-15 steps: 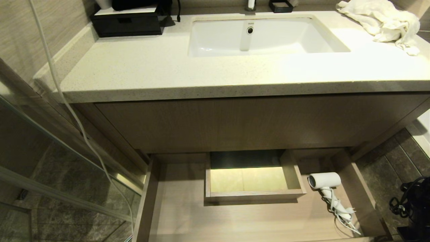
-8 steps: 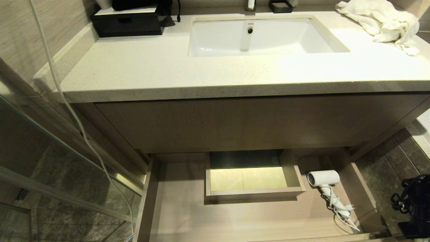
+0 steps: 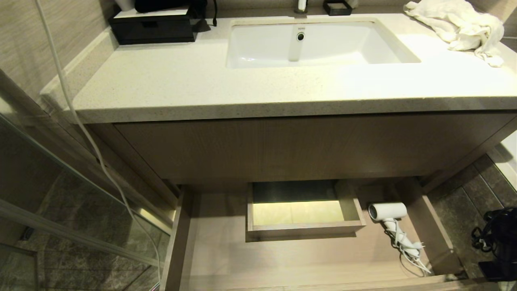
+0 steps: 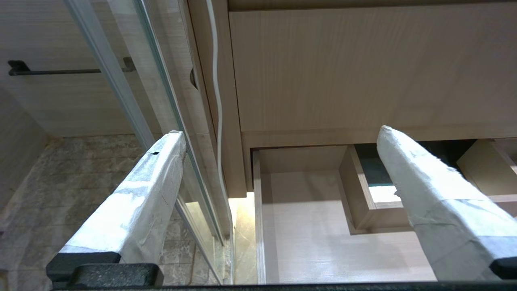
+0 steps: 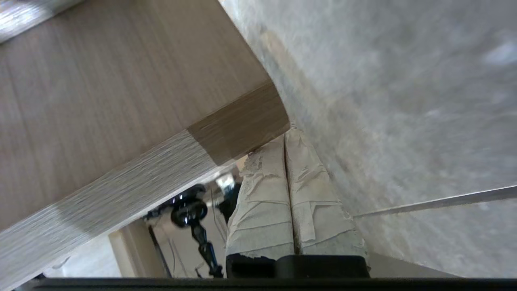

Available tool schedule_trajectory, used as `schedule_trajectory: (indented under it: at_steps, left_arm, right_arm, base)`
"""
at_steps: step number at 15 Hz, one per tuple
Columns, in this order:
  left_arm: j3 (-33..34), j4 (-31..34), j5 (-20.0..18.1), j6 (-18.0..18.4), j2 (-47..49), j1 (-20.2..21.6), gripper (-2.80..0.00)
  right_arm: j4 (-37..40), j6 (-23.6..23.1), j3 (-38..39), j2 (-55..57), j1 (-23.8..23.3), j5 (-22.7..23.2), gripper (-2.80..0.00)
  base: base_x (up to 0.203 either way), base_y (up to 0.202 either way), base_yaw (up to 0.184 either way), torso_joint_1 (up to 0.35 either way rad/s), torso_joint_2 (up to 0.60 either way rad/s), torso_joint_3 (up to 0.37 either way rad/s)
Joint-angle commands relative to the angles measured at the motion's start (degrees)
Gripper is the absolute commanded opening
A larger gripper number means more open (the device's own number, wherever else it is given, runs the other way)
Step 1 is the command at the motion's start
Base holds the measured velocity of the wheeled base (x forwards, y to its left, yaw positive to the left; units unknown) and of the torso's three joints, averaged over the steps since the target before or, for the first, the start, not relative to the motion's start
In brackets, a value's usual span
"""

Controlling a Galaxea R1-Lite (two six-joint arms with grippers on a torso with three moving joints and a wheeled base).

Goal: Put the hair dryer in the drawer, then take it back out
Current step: Close the drawer

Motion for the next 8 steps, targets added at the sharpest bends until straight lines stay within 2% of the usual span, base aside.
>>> schedule_trajectory:
  at_steps: [1,8]
  left_arm:
    - [2.29,-0.11,-0.01,-0.01,0.00,0.02,0.00]
    - [2.29,-0.11,-0.01,-0.01,0.00,0.00,0.00]
  right_arm:
    - [-0.55,-0.13,-0.05,-0.44,0.29,-0.08,-2.80]
    - [-2.82,1.55,-1.99,-1.14,2.35,0.07,-2.80]
  base:
    - [0.000,0.000,0.000,0.000,0.00,0.000]
    - [0.000,0.000,0.000,0.000,0.00,0.000]
